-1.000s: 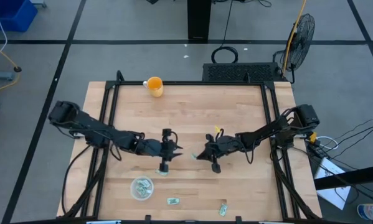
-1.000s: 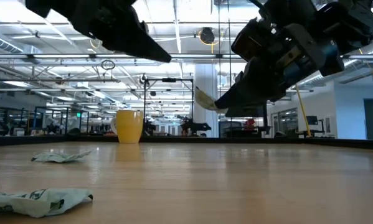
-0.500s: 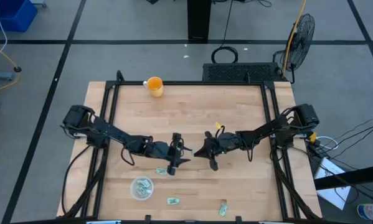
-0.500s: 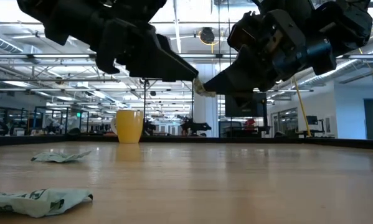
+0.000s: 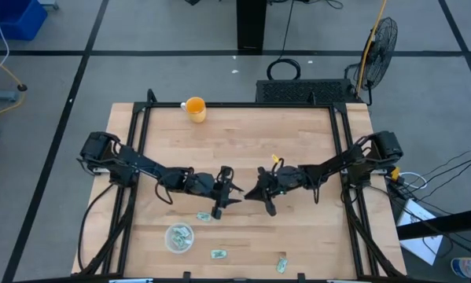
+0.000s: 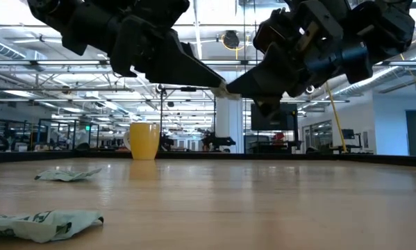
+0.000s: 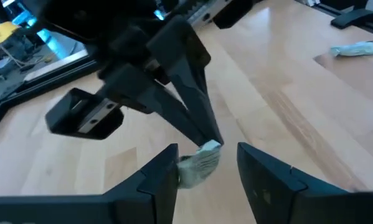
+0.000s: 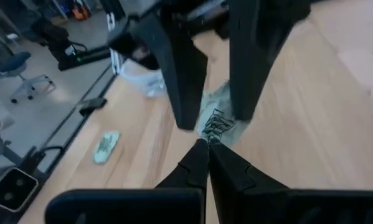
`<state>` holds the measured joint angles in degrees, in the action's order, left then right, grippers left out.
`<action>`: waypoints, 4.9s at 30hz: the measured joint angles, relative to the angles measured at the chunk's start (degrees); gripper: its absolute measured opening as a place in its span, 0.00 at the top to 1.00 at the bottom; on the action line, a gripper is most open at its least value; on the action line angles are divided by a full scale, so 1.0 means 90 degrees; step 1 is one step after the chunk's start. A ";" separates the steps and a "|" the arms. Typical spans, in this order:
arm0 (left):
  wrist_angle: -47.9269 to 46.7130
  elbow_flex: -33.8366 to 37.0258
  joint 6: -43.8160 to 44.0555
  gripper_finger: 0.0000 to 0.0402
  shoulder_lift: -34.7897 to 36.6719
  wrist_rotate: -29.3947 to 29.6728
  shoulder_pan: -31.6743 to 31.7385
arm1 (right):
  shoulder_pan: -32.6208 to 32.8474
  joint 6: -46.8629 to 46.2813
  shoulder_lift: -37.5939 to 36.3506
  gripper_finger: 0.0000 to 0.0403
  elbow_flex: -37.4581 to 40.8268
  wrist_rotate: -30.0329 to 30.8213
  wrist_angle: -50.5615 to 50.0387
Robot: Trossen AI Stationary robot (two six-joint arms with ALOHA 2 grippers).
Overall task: Pick and place Stevia / Truvia into bins
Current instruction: Put the stevia packet into the transparent container
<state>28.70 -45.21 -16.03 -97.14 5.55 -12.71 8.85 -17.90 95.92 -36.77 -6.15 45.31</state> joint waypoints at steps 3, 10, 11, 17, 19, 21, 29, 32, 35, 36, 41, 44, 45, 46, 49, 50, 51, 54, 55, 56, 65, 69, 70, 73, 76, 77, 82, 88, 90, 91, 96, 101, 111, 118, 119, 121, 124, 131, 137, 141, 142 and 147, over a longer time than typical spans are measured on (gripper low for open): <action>0.0022 0.0000 -0.0068 0.62 0.0002 0.0004 0.0000 | -0.0078 -0.0037 0.0000 1.00 0.0000 -0.0003 0.0221; 0.0017 0.0000 -0.0089 0.82 0.0002 0.0217 0.0000 | -0.0180 -0.0059 0.0000 1.00 0.0000 -0.0004 0.0264; 0.0013 0.0000 -0.0088 0.85 0.0002 0.0290 0.0000 | -0.0182 -0.0086 0.0000 0.99 0.0000 0.0001 0.0257; -0.0030 0.0000 -0.0042 0.97 0.0002 0.0436 0.0046 | -0.0185 -0.0156 0.0000 0.89 0.0005 0.0055 0.0232; -0.0035 0.0000 -0.0041 0.95 0.0002 0.0438 0.0053 | -0.0191 -0.0197 0.0000 0.84 0.0005 0.0143 0.0234; -0.0035 0.0000 -0.0040 0.93 0.0002 0.0453 0.0051 | -0.0188 -0.0272 0.0000 0.79 0.0005 0.0359 0.0217; -0.0469 0.0000 0.0019 0.98 0.0177 0.0587 -0.0054 | -0.0180 -0.0268 -0.0005 0.63 0.0000 0.1105 0.0084; -0.1388 0.0000 0.0304 0.96 0.0543 0.0625 -0.0236 | -0.0195 -0.0271 -0.0015 0.60 -0.0002 0.1238 -0.0077; -0.2522 -0.0001 0.0863 0.97 0.1107 0.0630 -0.0517 | -0.0186 -0.0260 -0.0012 0.59 -0.0002 0.1221 -0.0281; -0.2888 -0.0006 0.1153 0.98 0.1322 0.0631 -0.0632 | -0.0181 -0.0203 -0.0012 0.59 -0.0002 0.1194 -0.0383; -0.4588 -0.0007 0.3093 0.96 0.2348 0.0116 -0.1538 | -0.0187 0.0070 -0.0010 0.61 0.0002 0.1204 -0.0883; -0.5190 -0.0007 0.4026 0.97 0.2669 0.0109 -0.2234 | -0.0192 0.0091 -0.0007 0.61 0.0005 0.1191 -0.1026; -0.5329 -0.0007 0.4385 0.98 0.2703 0.0043 -0.2436 | -0.0192 0.0110 -0.0007 0.61 0.0004 0.1190 -0.1022; -0.5455 -0.0007 0.4778 0.98 0.2708 -0.0016 -0.2626 | -0.0192 0.0156 -0.0007 0.61 0.0002 0.1190 -0.1007; -0.5803 -0.0007 0.5996 0.97 0.2619 0.0074 -0.3139 | -0.0195 0.0305 -0.0007 0.61 0.0002 0.1190 -0.1021; -0.5860 -0.0007 0.6253 0.95 0.2534 0.0203 -0.3250 | -0.0195 0.0325 -0.0007 0.61 0.0002 0.1190 -0.1014; -0.5907 -0.0007 0.6400 0.94 0.2440 0.0360 -0.3340 | -0.0195 0.0371 -0.0007 0.61 0.0002 0.1190 -0.1000; -0.5992 0.0002 0.6571 0.90 0.2263 0.0800 -0.3490 | -0.0195 0.0622 -0.0007 0.61 0.0002 0.1176 -0.0970; -0.5955 -0.0001 0.6672 0.90 0.2205 0.0819 -0.3492 | -0.0195 0.0638 -0.0007 0.61 0.0002 0.1171 -0.0968; -0.5951 -0.0002 0.6783 0.90 0.2133 0.0763 -0.3486 | -0.0186 0.0624 -0.0007 0.61 0.0002 0.1171 -0.0970; -0.5965 0.0000 0.7735 0.93 0.1703 0.0120 -0.3432 | -0.0166 0.0404 -0.0007 0.61 0.0002 0.1163 -0.0973; -0.5908 0.0000 0.7776 0.91 0.1702 0.0198 -0.3303 | -0.0166 0.0404 -0.0007 0.61 0.0002 0.1157 -0.0973; -0.5852 0.0000 0.7723 0.90 0.1702 0.0201 -0.3279 | -0.0166 0.0405 -0.0007 0.61 0.0002 0.1156 -0.0976; -0.5808 0.0000 0.7629 0.85 0.1702 0.0202 -0.3204 | -0.0166 0.0493 -0.0007 0.61 0.0002 0.1020 -0.0989; -0.5822 0.0000 0.7626 0.79 0.1702 0.0106 -0.3120 | -0.0162 0.0875 -0.0005 0.61 0.0002 0.0470 -0.0979; -0.5817 0.0000 0.7573 0.77 0.1702 0.0040 -0.3100 | -0.0146 0.0968 -0.0005 0.61 0.0002 0.0326 -0.0962; -0.5408 0.0000 0.7147 0.72 0.1717 -0.0135 -0.2995 | 0.0070 0.1070 -0.0126 0.61 0.0002 -0.0195 -0.0896; -0.4541 0.0000 0.5906 0.71 0.1847 -0.0336 -0.2659 | 0.0884 0.2117 -0.0764 0.61 -0.0001 -0.0381 -0.0973; -0.4330 0.0000 0.5501 0.71 0.1935 -0.0321 -0.2473 | 0.1233 0.2391 -0.0969 0.61 -0.0003 -0.0175 -0.1011; -0.4191 0.0000 0.5326 0.71 0.1973 -0.0287 -0.2382 | 0.1413 0.2435 -0.1057 0.61 -0.0005 -0.0043 -0.1073; -0.3713 -0.0007 0.4392 0.71 0.1989 -0.0280 -0.1925 | 0.2427 0.1909 -0.1094 0.61 -0.0008 0.0891 -0.1835; -0.3690 -0.0007 0.3657 0.71 0.1984 -0.0278 -0.1470 | 0.3376 0.0795 -0.0892 0.61 -0.0007 0.1358 -0.1955; -0.3643 -0.0007 0.3633 0.71 0.1984 -0.0276 -0.0754 | 0.4468 -0.0196 -0.0383 0.61 -0.0007 0.2492 -0.2026; -0.3637 -0.0007 0.3634 0.71 0.1984 -0.0278 -0.0455 | 0.4393 0.0326 0.0858 0.61 -0.0175 0.2363 -0.0961; -0.3638 -0.0007 0.3633 0.71 0.1984 -0.0278 -0.0428 | 0.4391 0.0358 0.0959 0.61 -0.0259 0.2273 -0.0847; -0.3636 -0.0007 0.3633 0.71 0.1984 -0.0280 -0.0372 | 0.4393 0.0361 0.1137 0.61 -0.0419 0.2074 -0.0820; -0.3636 -0.0007 0.3633 0.71 0.1981 -0.0283 -0.0325 | 0.4428 0.0229 0.1343 0.61 -0.0575 0.1816 -0.0882; -0.3651 -0.0005 0.3633 0.71 0.1981 -0.0285 -0.0294 | 0.4567 0.0294 0.1597 0.61 -0.0648 0.1824 -0.1039; -0.3639 -0.0005 0.3669 0.71 0.1981 -0.0285 -0.0299 | 0.4620 0.1065 0.1626 0.61 -0.0657 0.2430 -0.1624; -0.3632 -0.0005 0.3667 0.71 0.1981 -0.0283 -0.0299 | 0.4429 0.1474 0.1637 0.61 -0.0639 0.2966 -0.1655; -0.3634 -0.0005 0.3667 0.71 0.1980 -0.0283 -0.0299 | 0.4375 0.1473 0.1637 0.61 -0.0635 0.3048 -0.1658; -0.3634 -0.0005 0.3664 0.71 0.1979 -0.0283 -0.0299 | 0.3987 0.1136 0.1644 0.64 -0.0628 0.3141 -0.1704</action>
<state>-4.01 -45.25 16.95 -79.33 3.01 -15.40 44.73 -7.67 110.72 -42.42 22.12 29.98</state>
